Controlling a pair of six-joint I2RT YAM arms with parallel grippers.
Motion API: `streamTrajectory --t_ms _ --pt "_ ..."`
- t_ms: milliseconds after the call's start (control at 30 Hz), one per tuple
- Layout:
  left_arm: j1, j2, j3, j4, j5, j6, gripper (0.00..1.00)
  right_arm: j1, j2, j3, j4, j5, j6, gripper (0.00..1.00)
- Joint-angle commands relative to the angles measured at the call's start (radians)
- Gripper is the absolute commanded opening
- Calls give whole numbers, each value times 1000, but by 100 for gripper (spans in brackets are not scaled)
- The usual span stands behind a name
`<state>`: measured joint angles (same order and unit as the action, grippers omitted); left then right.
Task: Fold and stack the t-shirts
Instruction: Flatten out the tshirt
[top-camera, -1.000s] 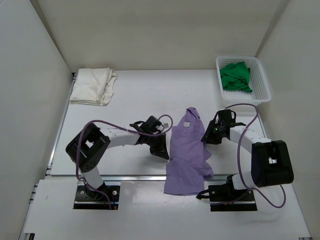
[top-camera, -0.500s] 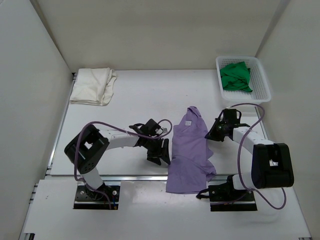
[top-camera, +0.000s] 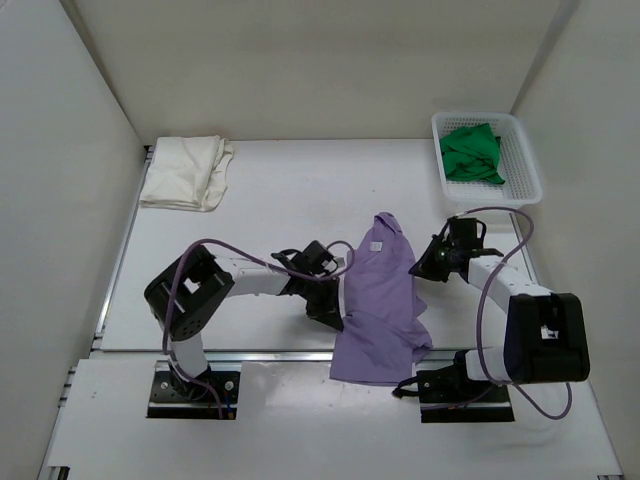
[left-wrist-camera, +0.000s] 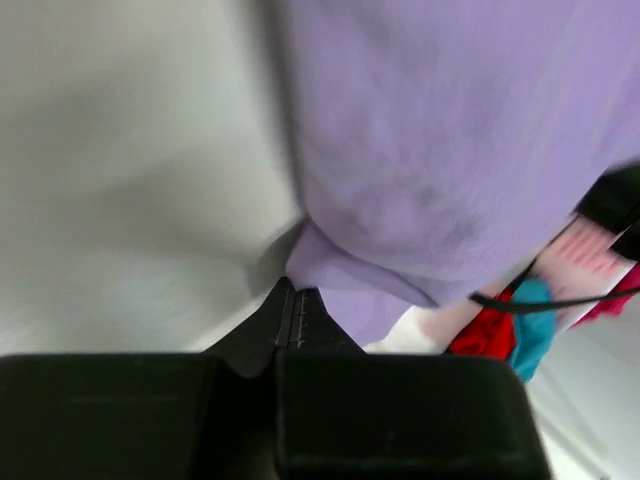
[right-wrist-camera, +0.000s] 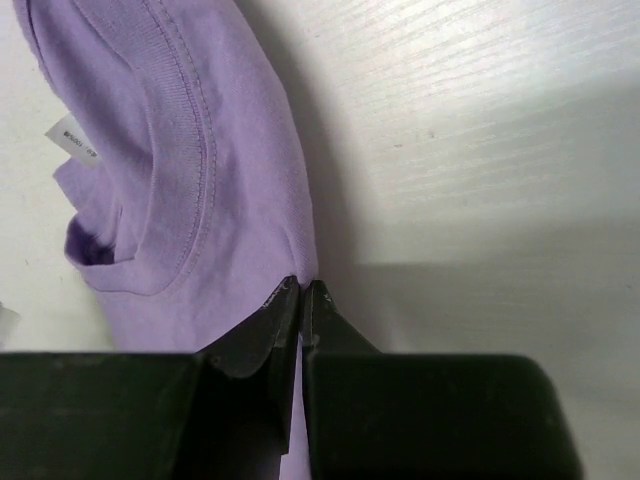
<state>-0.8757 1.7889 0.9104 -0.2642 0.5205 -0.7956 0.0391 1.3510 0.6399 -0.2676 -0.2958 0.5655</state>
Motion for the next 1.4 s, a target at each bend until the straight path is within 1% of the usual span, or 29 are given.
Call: streamTrajectory --t_ms 0,67,167,233,300,367,400,433,500,533,567,600,633,700,733,833,867,933,967,1000,1033,1067,1100,1133,1200,1233,1267,1300,1367 --pt "124 -86 50 -42 -57 36 0 -7 -55 -25 21 -9 11 0" --pt "237 -118 77 -88 -74 61 0 17 -99 -49 -19 -5 10 0" --pt "354 -140 100 -87 -54 62 0 53 -174 -101 -91 12 20 0" --pt "394 -137 149 -147 -114 93 0 64 -213 -121 -129 9 37 0" --pt "487 -112 214 -158 -134 96 0 79 -259 -153 -162 -20 49 0" --pt "558 -76 350 -162 -129 85 0 137 -265 -152 -220 -66 69 0" --pt "584 -45 455 -190 -145 97 0 212 -257 -143 -231 -49 83 0" --pt "589 -16 520 -246 -163 105 0 294 -254 -132 -258 -46 99 1" --pt "578 77 779 -327 -198 154 0 385 -221 -96 -314 -36 109 0" --pt "552 90 838 -383 -214 165 0 424 -216 -51 -362 -31 103 0" --pt "535 128 946 -406 -217 188 0 432 -207 -31 -414 -11 96 0" --pt "511 160 1031 -449 -205 205 0 442 -216 9 -436 6 77 3" --pt "477 174 1067 -476 -201 214 3 440 -220 41 -476 0 64 7" --pt "433 226 1143 -501 -191 230 14 394 -220 102 -539 -20 21 25" --pt "423 253 1169 -527 -174 225 26 371 -217 147 -547 -13 -8 29" --pt "434 329 1243 -602 -163 228 79 306 -185 263 -600 4 -59 45" --pt "423 342 1268 -651 -177 233 87 282 -165 305 -599 6 -78 45" --pt "426 353 1325 -702 -215 260 90 257 -112 381 -582 17 -104 45" --pt "426 336 1306 -699 -256 265 90 248 -78 427 -566 15 -130 43" --pt "431 278 1230 -684 -269 272 91 242 -53 457 -540 9 -137 36" --pt "437 195 1090 -640 -292 268 90 240 -6 499 -509 4 -148 23" --pt "454 111 1005 -560 -290 259 89 228 50 545 -481 -2 -154 15" --pt "475 60 819 -517 -275 234 90 217 81 585 -463 -26 -161 0" --pt "501 -24 642 -438 -243 207 91 216 138 656 -452 -29 -173 0" --pt "544 -107 430 -347 -189 188 91 226 232 740 -417 -19 -205 0" --pt "556 -141 336 -343 -191 199 90 225 290 806 -409 -35 -216 2" --pt "564 -164 300 -357 -185 220 91 231 353 863 -397 -36 -229 6" --pt "564 -174 239 -359 -186 229 92 238 387 892 -397 -40 -240 14" --pt "567 -230 124 -330 -166 225 93 257 514 1019 -407 -51 -266 28"
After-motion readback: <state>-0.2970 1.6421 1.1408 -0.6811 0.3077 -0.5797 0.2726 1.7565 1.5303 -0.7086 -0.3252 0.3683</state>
